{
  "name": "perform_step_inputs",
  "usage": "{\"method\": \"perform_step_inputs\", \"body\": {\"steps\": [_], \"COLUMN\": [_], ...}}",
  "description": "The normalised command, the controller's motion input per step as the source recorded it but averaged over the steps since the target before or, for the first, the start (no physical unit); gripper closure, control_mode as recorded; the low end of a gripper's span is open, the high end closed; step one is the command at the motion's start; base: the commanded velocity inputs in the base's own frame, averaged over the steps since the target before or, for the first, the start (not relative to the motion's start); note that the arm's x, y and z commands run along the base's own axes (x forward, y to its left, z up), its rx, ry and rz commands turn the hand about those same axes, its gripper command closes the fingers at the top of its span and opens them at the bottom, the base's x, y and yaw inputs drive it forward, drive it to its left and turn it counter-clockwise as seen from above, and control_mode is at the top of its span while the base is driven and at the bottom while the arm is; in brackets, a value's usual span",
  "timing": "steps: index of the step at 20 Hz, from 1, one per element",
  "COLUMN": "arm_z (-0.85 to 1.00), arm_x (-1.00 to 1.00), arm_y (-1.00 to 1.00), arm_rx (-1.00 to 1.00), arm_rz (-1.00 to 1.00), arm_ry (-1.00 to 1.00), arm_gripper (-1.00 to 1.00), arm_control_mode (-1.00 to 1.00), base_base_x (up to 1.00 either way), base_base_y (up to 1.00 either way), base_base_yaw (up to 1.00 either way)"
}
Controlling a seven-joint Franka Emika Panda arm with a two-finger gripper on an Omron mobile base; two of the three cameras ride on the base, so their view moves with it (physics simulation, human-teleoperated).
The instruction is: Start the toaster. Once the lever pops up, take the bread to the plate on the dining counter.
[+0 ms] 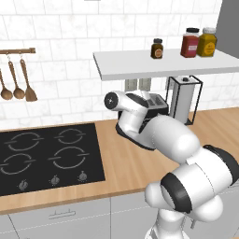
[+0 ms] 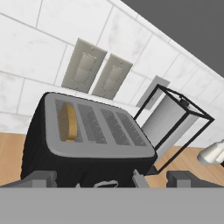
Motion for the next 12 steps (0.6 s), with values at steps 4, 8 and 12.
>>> {"method": "perform_step_inputs", "body": {"steps": [4,8,12], "arm_z": [0.0,0.0,0.0], "arm_x": [0.0,0.0,0.0], "arm_y": [0.0,0.0,0.0], "arm_rx": [0.0,0.0,0.0], "arm_rz": [0.0,0.0,0.0], "arm_ry": [0.0,0.0,0.0], "arm_gripper": [-1.0,-1.0,-1.0], "arm_control_mode": [-1.0,-1.0,-1.0], "base_base_x": [0.0,0.0,0.0], "base_base_y": [0.0,0.0,0.0], "base_base_yaw": [0.0,0.0,0.0]}}
